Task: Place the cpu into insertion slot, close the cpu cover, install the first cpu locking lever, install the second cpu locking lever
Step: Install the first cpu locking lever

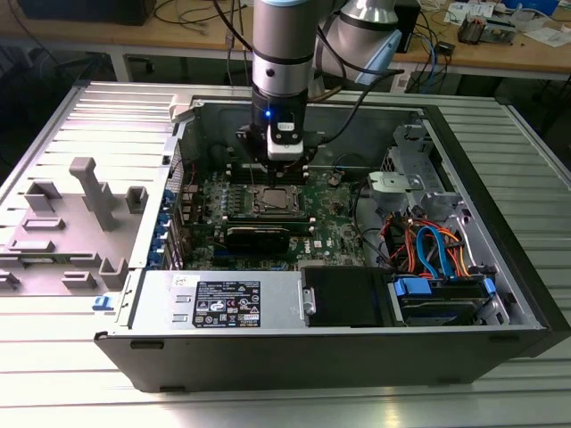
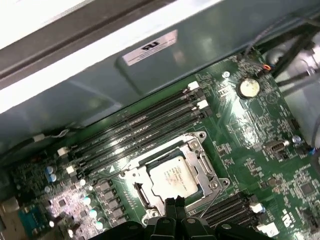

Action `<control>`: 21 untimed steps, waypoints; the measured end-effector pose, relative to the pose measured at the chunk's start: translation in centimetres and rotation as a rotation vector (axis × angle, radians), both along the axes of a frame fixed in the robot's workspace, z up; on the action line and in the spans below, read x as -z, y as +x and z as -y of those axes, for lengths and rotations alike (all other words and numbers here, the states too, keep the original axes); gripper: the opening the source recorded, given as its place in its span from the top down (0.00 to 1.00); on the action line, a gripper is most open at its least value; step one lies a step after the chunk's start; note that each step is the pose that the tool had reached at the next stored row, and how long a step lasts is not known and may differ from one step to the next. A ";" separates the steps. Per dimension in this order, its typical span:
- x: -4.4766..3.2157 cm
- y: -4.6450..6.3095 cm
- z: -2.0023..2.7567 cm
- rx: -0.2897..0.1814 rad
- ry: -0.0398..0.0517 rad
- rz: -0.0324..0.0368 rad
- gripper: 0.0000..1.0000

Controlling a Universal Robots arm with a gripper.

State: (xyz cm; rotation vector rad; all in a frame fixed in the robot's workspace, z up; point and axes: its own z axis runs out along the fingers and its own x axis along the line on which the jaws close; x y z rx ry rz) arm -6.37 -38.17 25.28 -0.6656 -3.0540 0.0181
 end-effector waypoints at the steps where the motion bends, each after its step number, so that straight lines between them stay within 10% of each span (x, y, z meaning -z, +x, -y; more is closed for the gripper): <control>1: 0.00 0.0 0.00 -0.027 0.0000 0.0000 0.89; 21: -0.74 -0.2 0.02 -0.213 0.0001 0.0001 0.89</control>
